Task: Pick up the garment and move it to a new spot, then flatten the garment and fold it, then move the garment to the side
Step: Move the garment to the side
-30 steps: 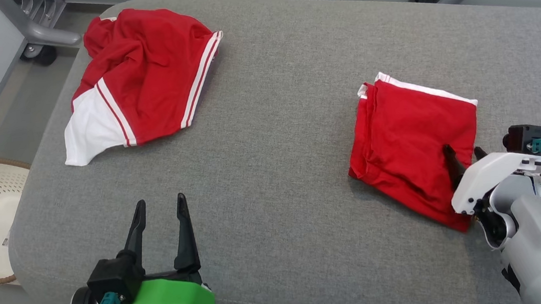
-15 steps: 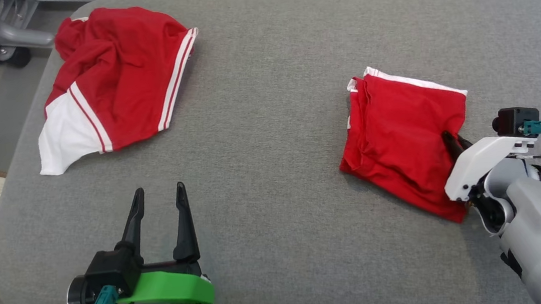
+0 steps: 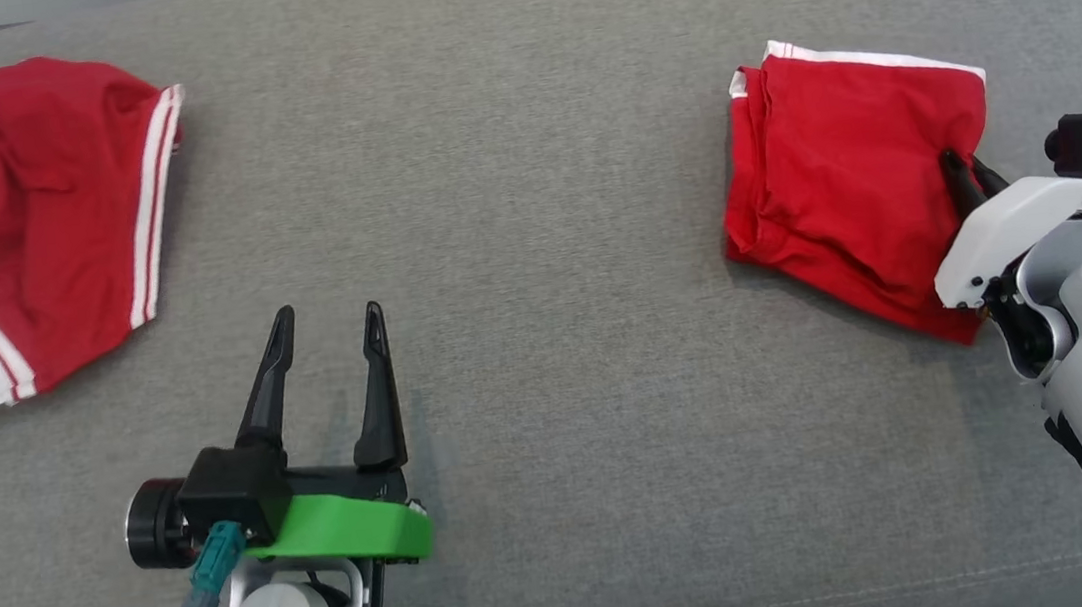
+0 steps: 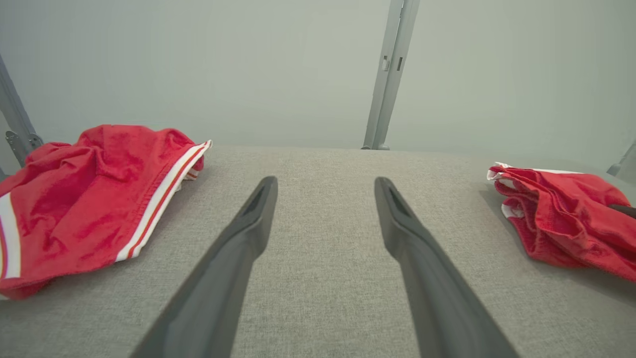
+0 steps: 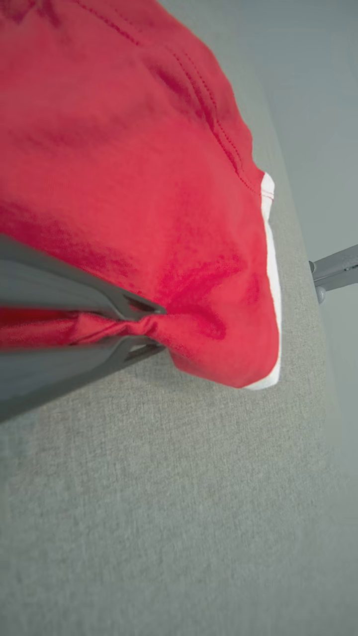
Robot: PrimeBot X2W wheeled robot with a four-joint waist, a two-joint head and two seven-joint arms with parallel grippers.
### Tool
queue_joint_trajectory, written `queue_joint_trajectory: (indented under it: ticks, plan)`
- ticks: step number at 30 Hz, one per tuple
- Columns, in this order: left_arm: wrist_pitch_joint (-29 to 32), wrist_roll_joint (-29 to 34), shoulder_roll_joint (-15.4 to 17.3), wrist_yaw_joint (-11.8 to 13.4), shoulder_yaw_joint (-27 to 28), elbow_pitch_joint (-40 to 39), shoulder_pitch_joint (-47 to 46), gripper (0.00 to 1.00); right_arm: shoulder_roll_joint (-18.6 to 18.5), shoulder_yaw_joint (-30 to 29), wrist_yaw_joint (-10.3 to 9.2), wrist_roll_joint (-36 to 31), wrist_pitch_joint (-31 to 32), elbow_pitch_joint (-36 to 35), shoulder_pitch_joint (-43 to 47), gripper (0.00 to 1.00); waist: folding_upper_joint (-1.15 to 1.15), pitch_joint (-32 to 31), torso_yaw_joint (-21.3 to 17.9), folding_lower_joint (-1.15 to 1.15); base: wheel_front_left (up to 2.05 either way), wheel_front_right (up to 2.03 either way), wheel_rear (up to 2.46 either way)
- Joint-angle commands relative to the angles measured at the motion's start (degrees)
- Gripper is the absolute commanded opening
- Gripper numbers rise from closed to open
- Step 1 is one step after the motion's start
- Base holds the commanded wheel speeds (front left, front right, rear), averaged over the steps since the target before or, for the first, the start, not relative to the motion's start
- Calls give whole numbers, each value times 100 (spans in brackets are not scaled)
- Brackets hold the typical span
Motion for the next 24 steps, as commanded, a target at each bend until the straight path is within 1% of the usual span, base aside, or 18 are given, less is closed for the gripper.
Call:
queue_joint_trajectory:
  ticks: [1, 6, 11, 18, 24]
  plan:
    - [-3, 70, 63, -20, -16, 26, -167, 100, 25, 52, -10, -27, -90, 65, -156, 0, 56, 394, -844, 0, 0, 0, 0]
    - [28, 165, 152, -44, -79, 45, -377, 100, 138, 137, -10, 80, -261, 205, -461, 0, 56, 630, -1430, 0, 0, 0, 0]
    - [85, 263, 181, -96, -198, 77, -616, 100, 144, 222, -10, 152, -425, 374, -708, 0, 56, 824, -1715, 0, 0, 0, 0]
    - [93, 272, 162, -95, -283, 107, -766, 100, 68, 331, -10, 181, -565, 579, -970, 0, 56, 916, -1749, 0, 0, 0, 0]
    - [100, 299, 190, -60, -340, 7, -805, 100, -242, 501, -10, -45, -648, 824, -1328, 0, 56, 998, -1534, 0, 0, 0, 0]
